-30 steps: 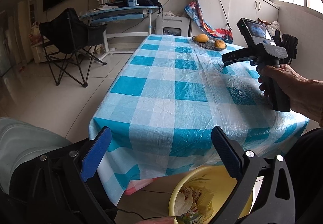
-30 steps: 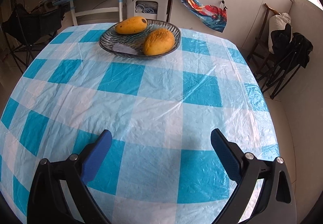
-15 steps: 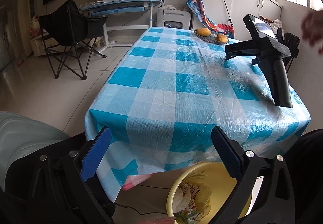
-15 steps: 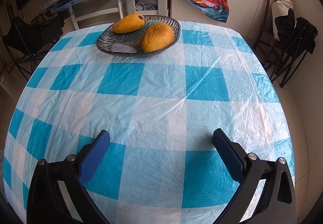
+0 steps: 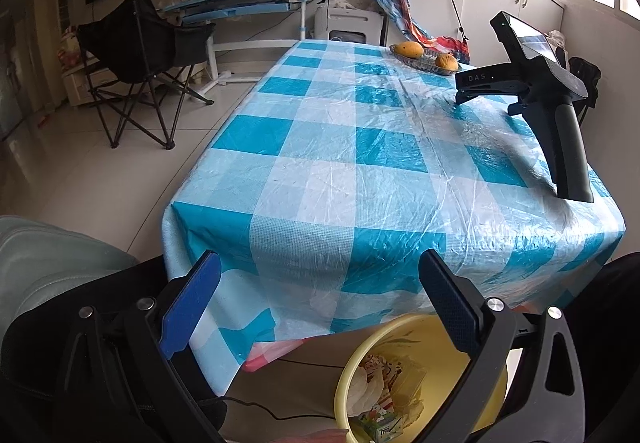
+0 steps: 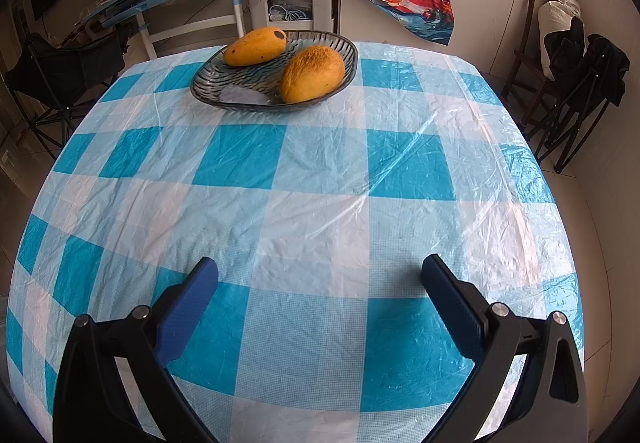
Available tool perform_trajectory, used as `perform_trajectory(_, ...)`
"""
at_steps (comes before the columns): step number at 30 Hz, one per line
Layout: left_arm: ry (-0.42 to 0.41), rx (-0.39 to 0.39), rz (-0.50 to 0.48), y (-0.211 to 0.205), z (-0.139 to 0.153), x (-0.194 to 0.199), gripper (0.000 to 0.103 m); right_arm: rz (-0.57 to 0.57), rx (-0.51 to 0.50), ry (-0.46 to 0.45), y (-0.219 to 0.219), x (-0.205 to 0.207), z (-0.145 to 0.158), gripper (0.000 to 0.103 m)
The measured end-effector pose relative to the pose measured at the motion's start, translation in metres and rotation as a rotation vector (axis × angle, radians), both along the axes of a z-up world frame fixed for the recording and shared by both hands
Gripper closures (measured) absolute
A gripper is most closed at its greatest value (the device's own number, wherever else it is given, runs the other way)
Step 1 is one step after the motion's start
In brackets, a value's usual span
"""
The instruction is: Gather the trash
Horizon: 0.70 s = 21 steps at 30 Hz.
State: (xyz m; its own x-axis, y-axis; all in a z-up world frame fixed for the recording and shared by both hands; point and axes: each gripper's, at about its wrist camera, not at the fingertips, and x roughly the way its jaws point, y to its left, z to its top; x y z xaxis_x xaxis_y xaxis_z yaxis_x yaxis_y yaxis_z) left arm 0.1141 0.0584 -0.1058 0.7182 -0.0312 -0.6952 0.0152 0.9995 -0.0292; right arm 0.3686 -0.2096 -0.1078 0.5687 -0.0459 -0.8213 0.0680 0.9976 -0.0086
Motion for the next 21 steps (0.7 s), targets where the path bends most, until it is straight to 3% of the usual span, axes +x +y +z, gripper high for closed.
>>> perform_trajectory(11, -0.003, -0.048, 0.05, 0.013, 0.0, 0.004, 0.007, 0.0, 0.0, 0.0, 0.0, 0.0, 0.0, 0.006)
perform_trajectory(21, -0.033, 0.015, -0.021, -0.008, 0.005, -0.005, 0.007, 0.0, 0.0, 0.0, 0.0, 0.0, 0.0, 0.006)
